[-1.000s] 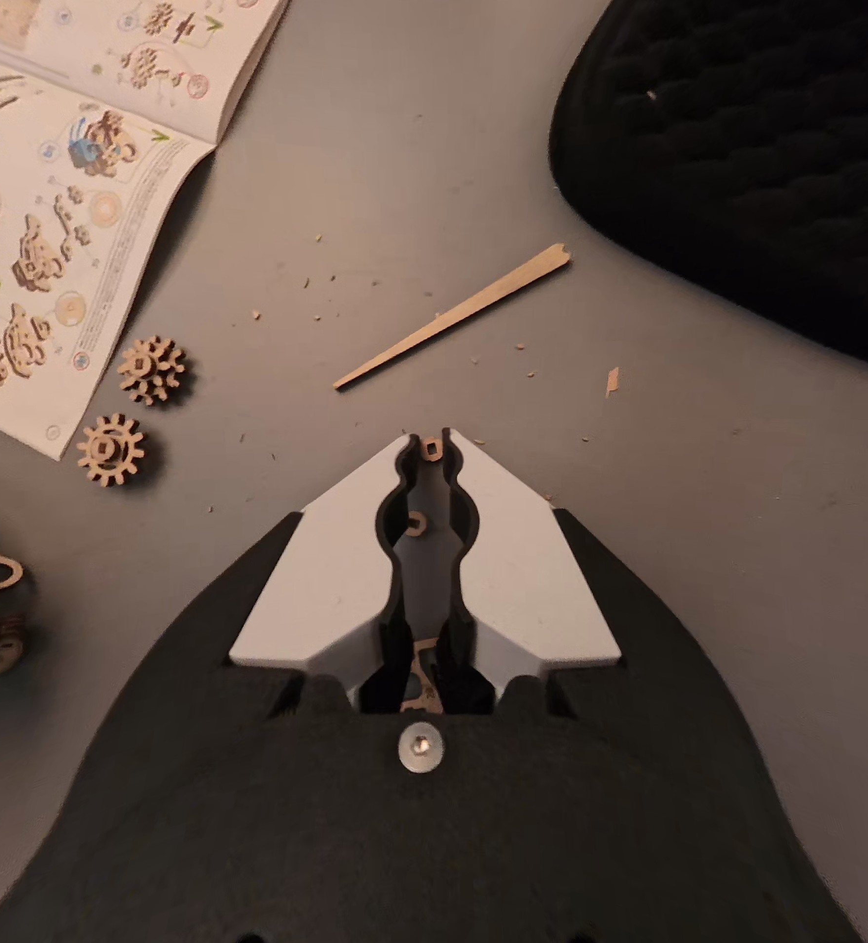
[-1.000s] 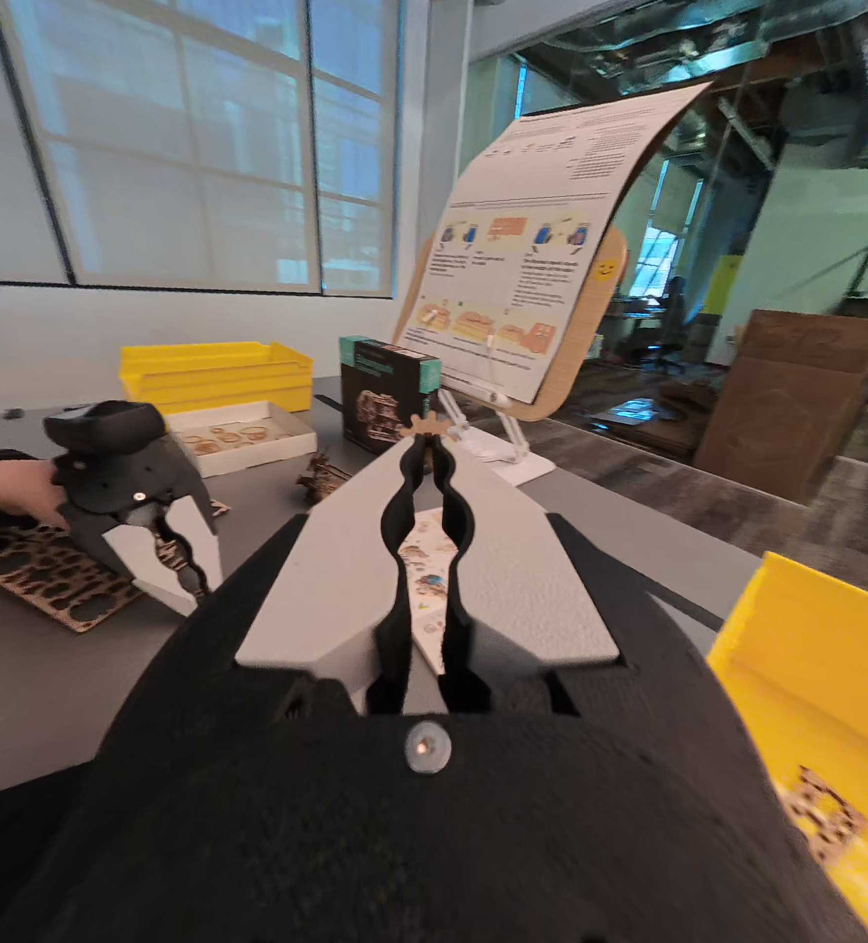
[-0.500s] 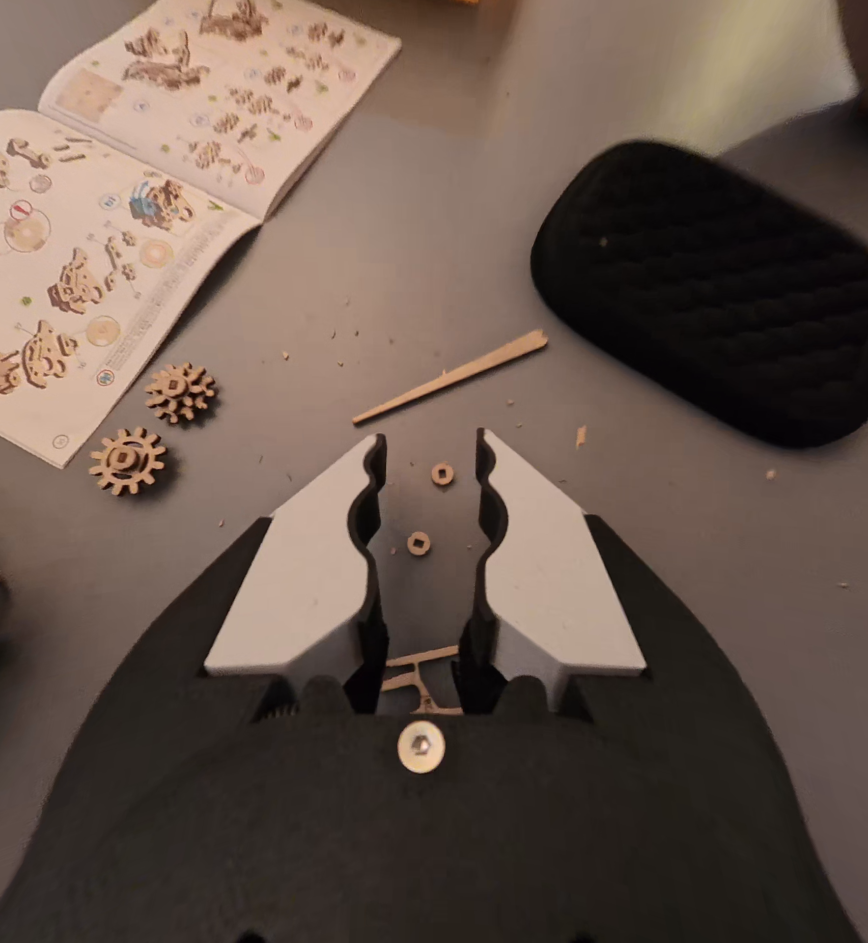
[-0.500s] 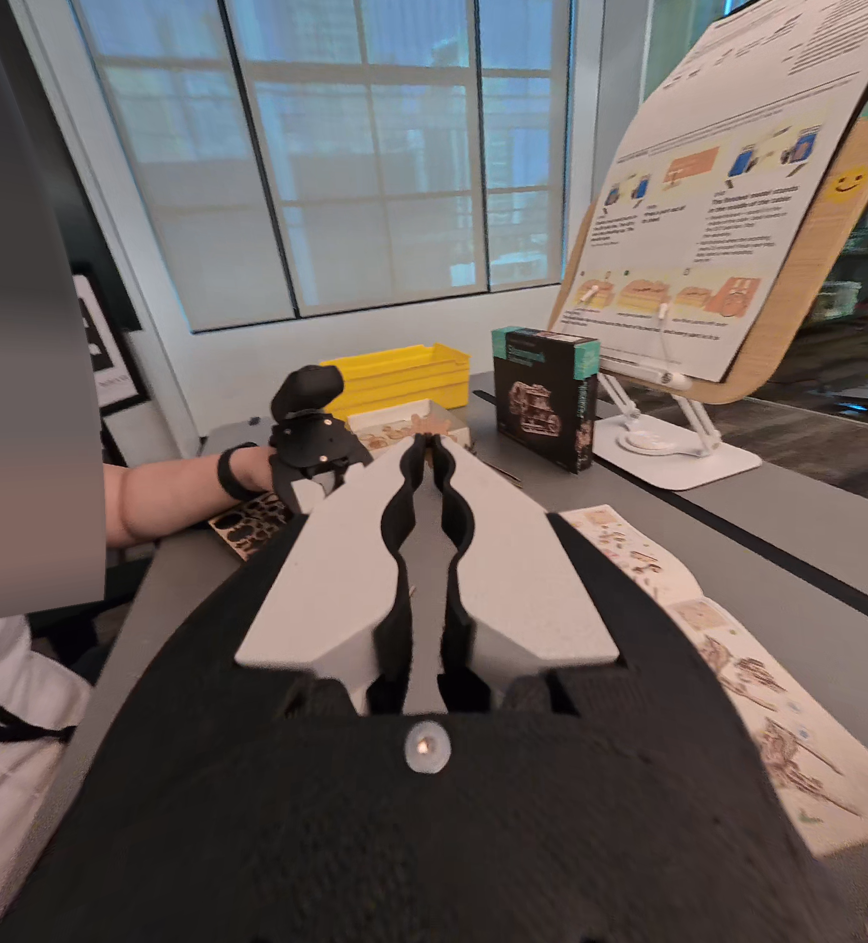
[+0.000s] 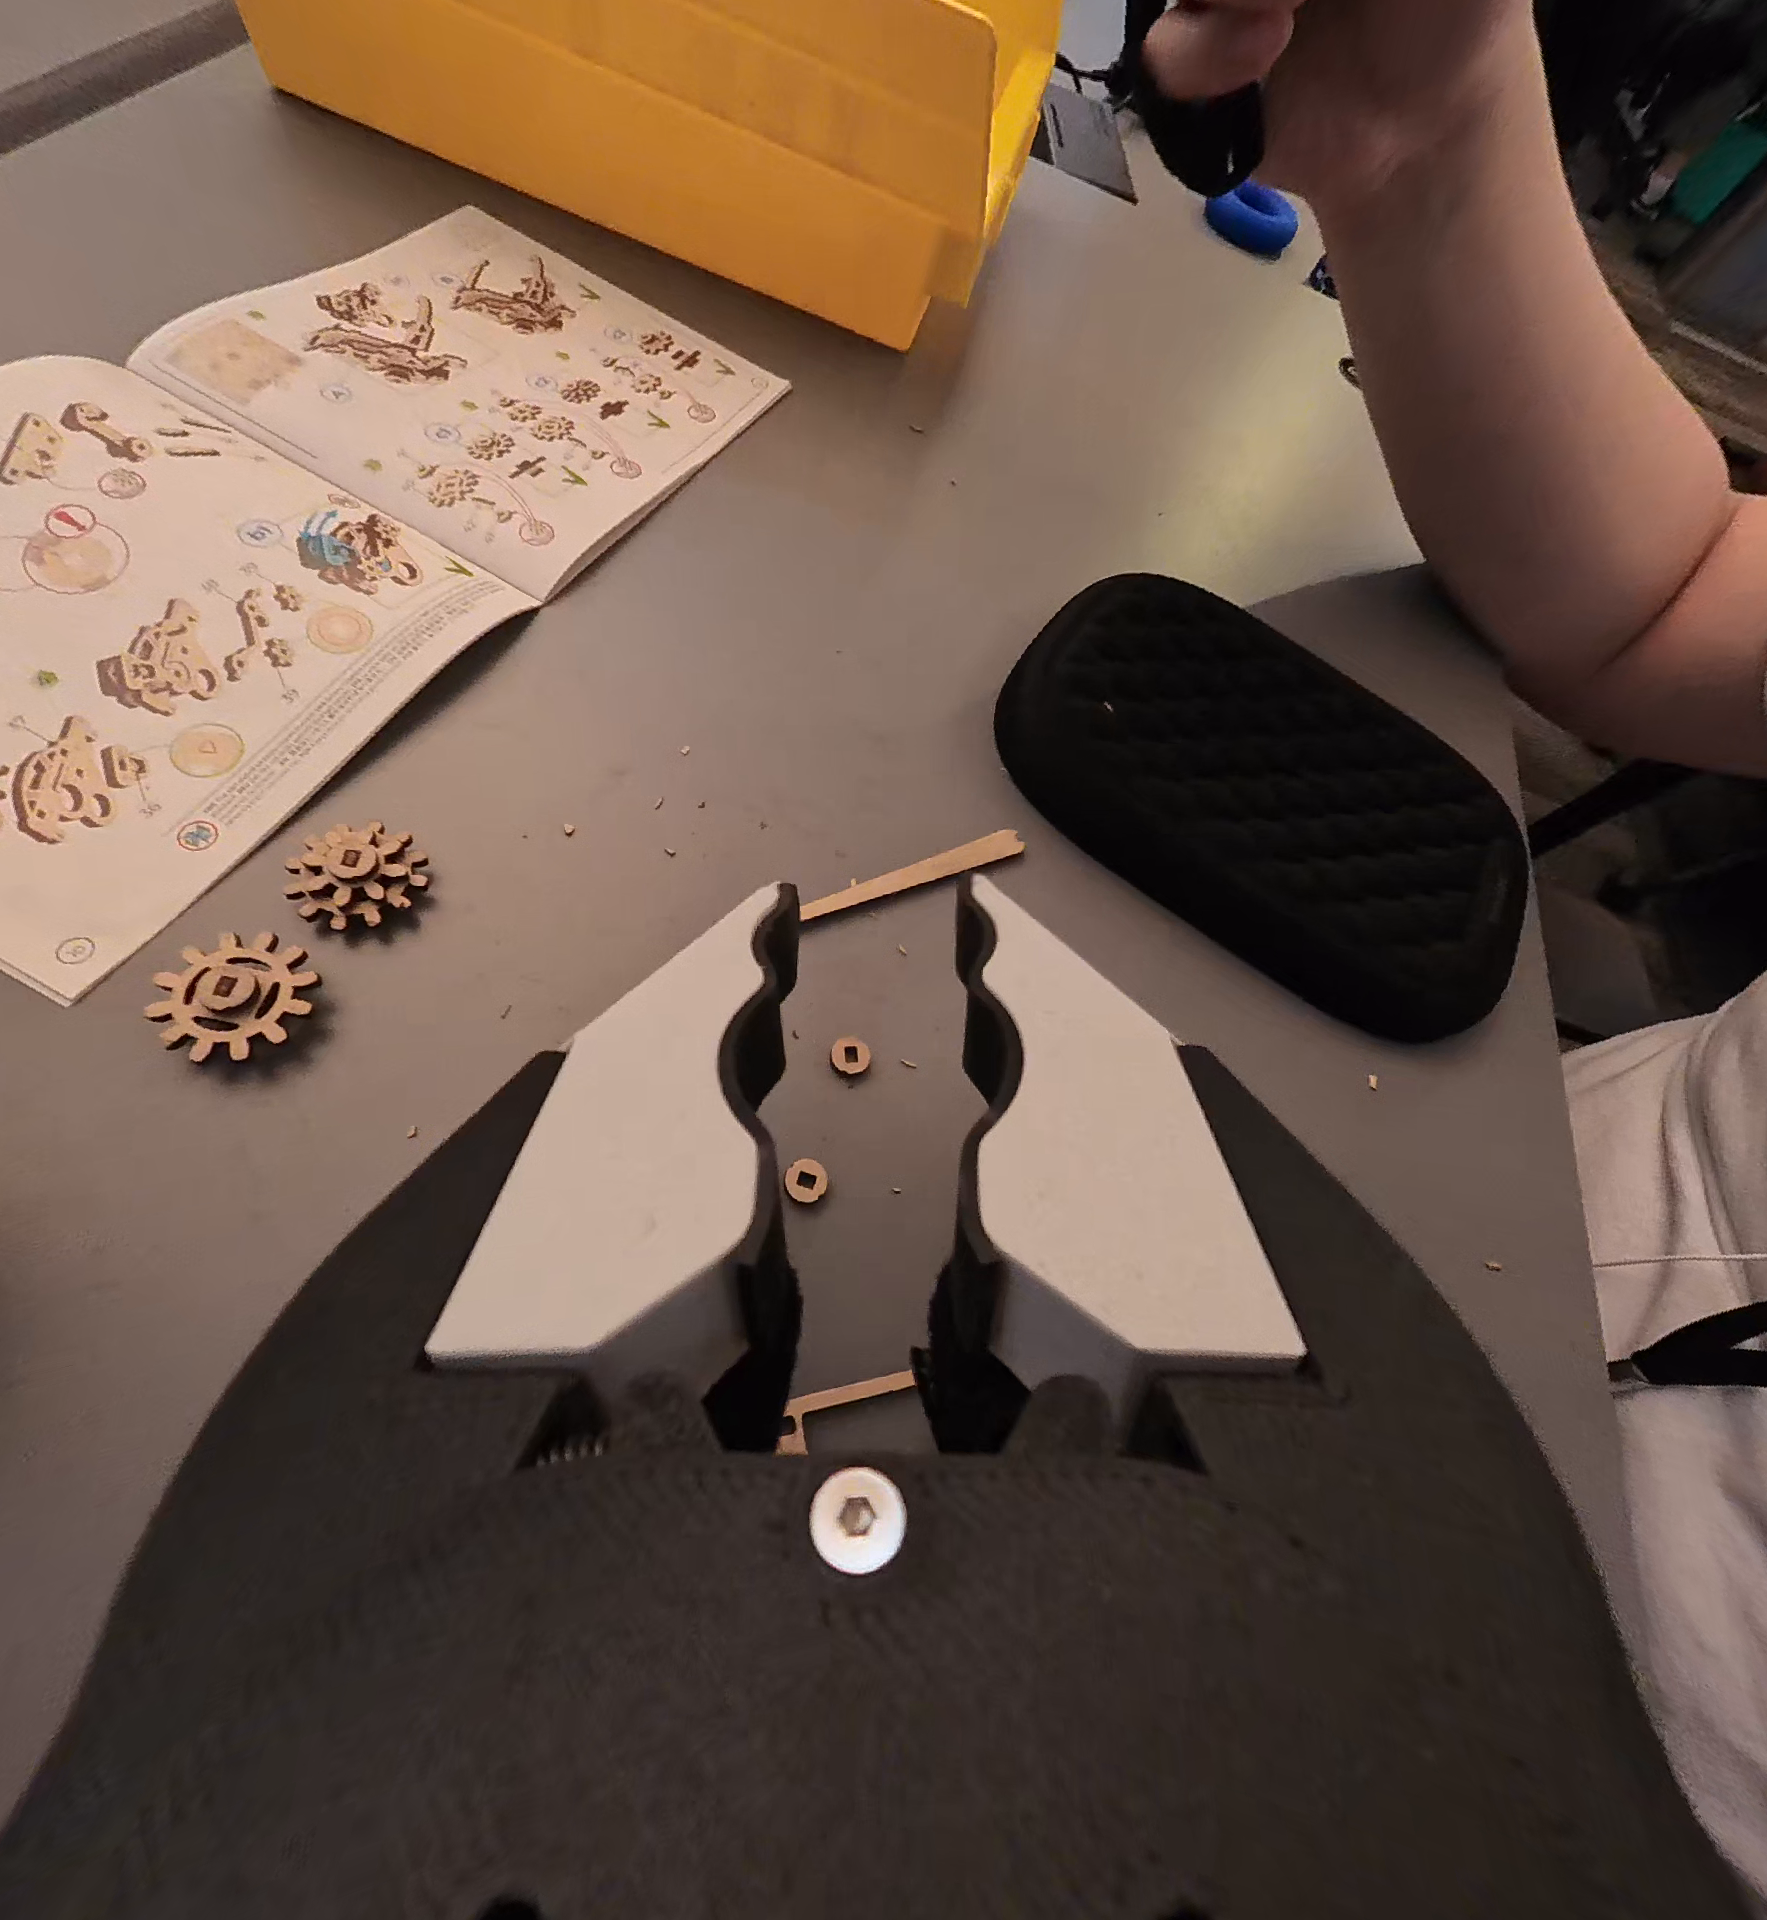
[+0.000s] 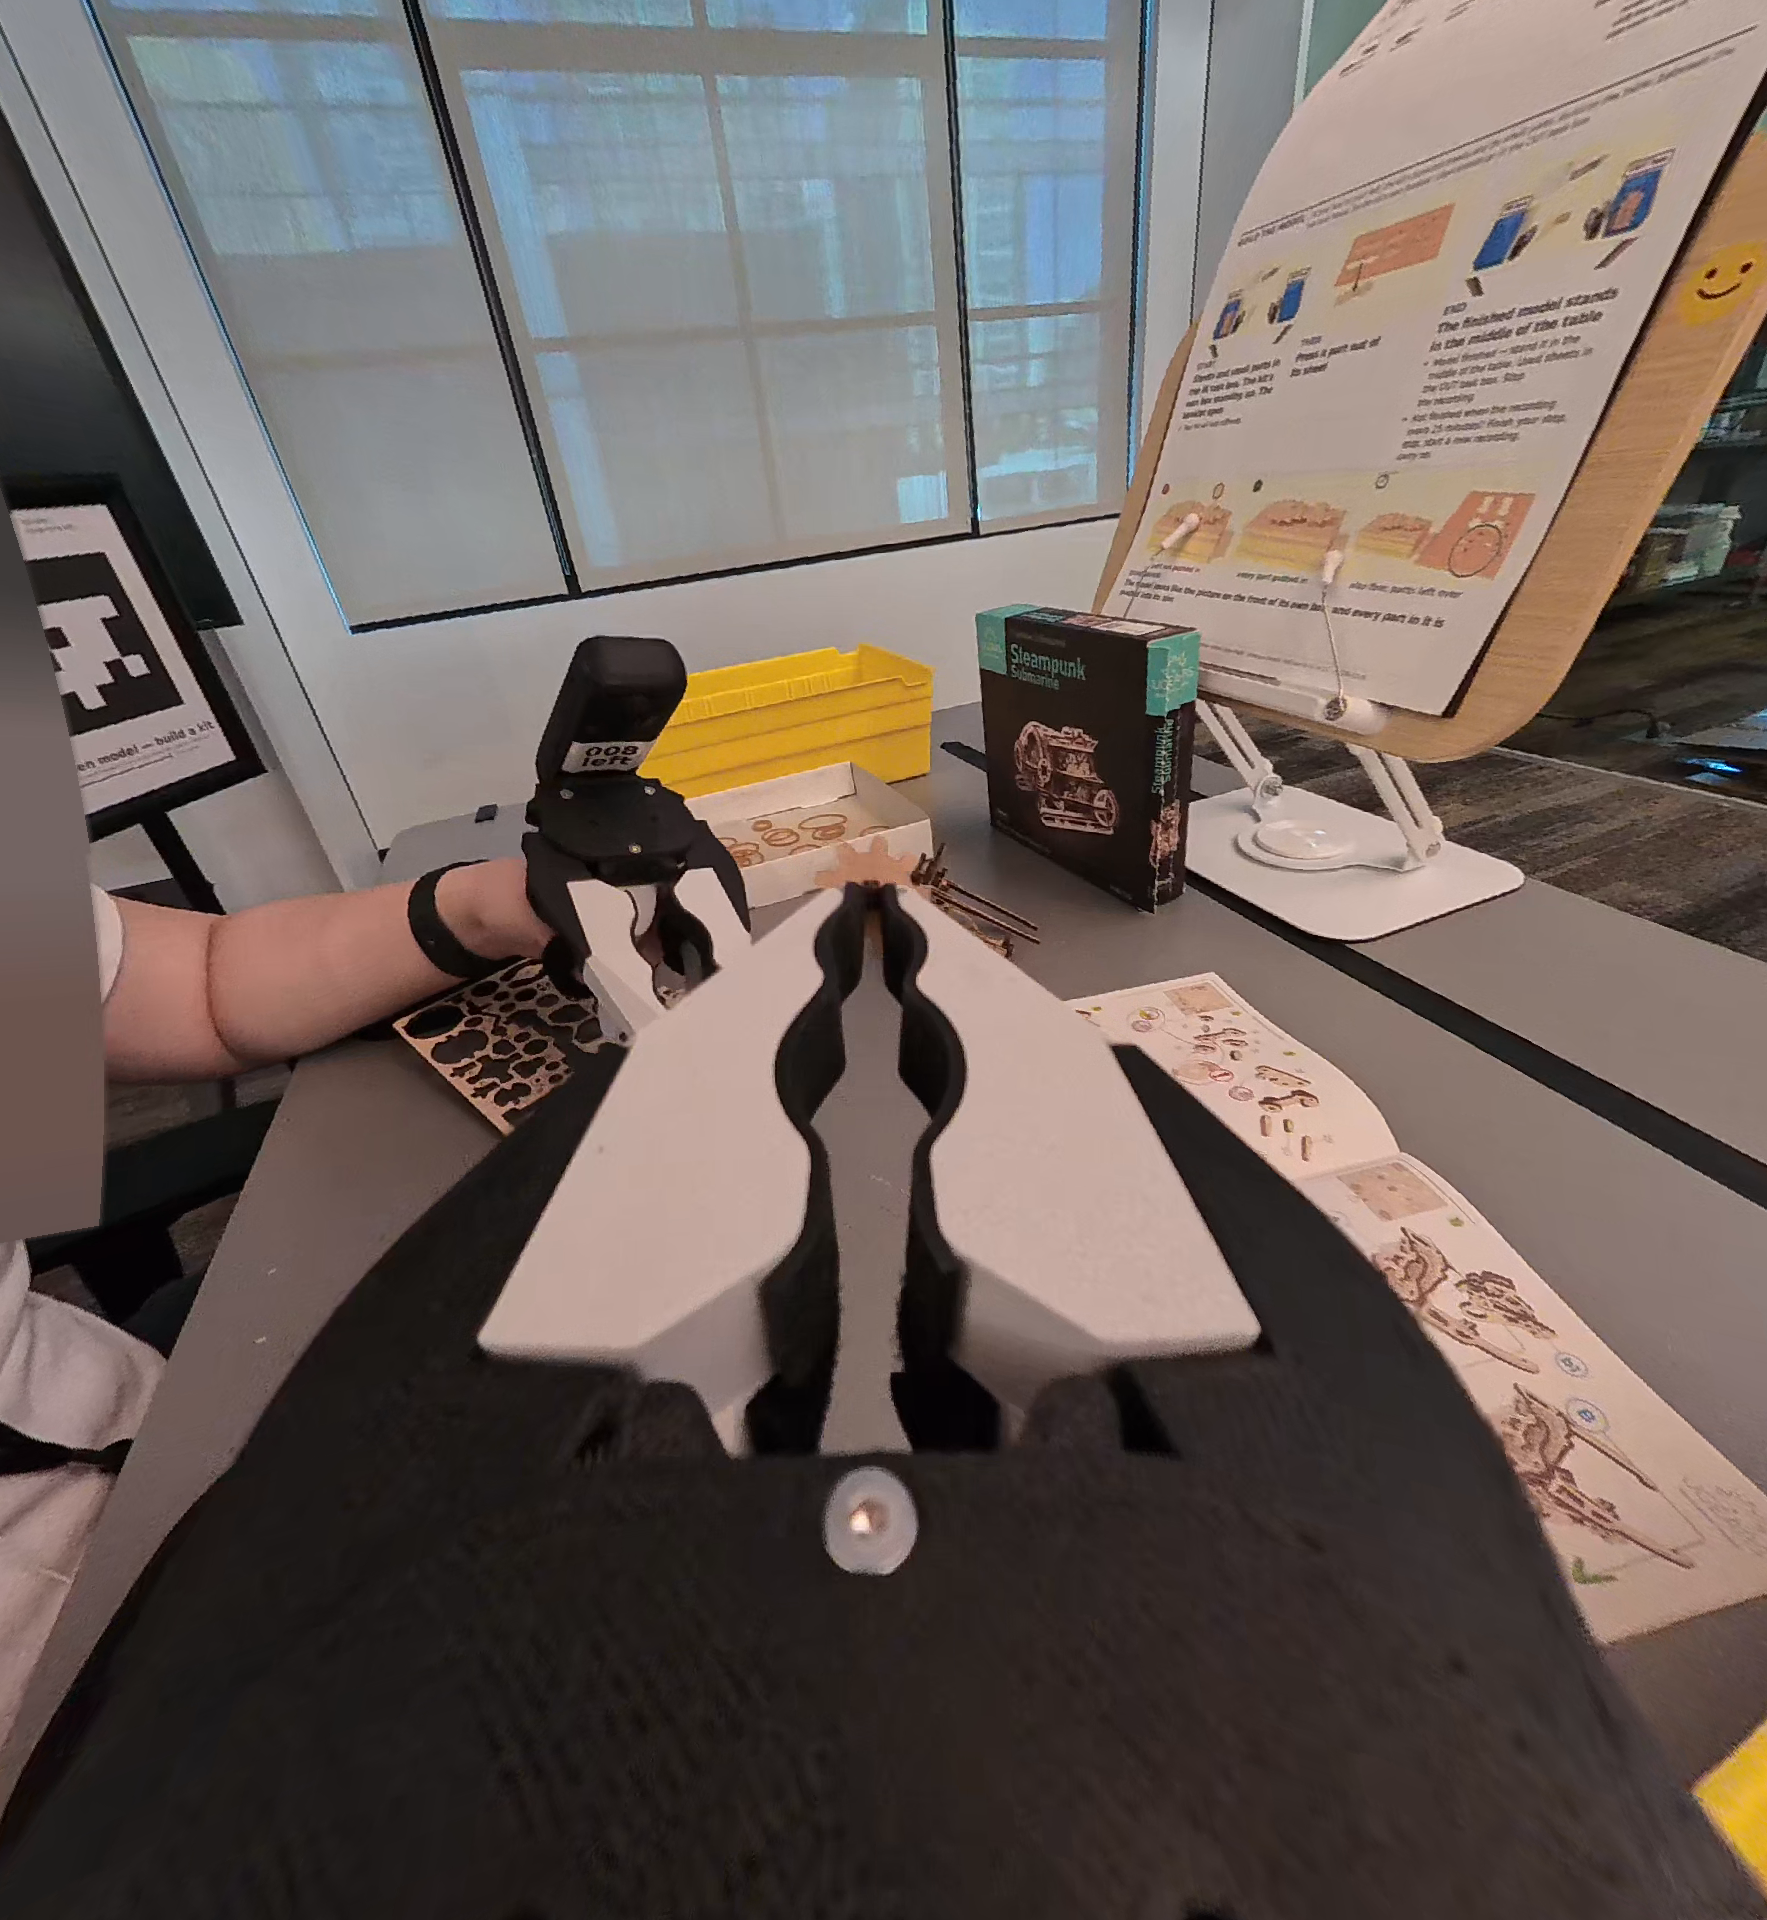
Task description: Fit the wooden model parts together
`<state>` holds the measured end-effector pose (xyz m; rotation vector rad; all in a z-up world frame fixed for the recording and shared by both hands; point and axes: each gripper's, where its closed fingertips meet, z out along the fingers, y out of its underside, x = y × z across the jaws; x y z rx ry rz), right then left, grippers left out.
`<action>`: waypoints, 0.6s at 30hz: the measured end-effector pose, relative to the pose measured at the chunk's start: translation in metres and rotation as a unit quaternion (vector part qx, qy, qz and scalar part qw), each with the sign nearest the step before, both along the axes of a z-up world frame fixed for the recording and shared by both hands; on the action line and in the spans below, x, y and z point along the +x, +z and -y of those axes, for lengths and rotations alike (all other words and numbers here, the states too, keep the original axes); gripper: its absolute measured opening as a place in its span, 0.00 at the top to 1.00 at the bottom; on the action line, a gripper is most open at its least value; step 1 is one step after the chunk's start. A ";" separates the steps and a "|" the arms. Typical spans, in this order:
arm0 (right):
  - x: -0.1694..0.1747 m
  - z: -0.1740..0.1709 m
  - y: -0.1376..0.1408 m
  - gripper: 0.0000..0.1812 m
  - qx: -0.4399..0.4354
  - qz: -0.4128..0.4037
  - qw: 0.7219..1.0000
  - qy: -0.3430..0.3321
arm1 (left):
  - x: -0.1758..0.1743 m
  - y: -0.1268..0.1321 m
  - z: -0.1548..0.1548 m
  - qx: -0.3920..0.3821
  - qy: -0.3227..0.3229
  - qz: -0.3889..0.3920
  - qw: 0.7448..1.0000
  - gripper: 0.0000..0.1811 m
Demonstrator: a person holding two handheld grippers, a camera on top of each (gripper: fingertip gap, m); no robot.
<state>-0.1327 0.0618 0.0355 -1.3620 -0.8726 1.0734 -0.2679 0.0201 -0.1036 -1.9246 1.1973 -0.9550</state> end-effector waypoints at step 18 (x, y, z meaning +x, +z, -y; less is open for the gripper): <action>0.004 -0.006 0.000 0.99 0.029 0.007 0.999 -0.029 | -0.003 0.013 -0.007 0.024 0.018 0.026 0.999 0.90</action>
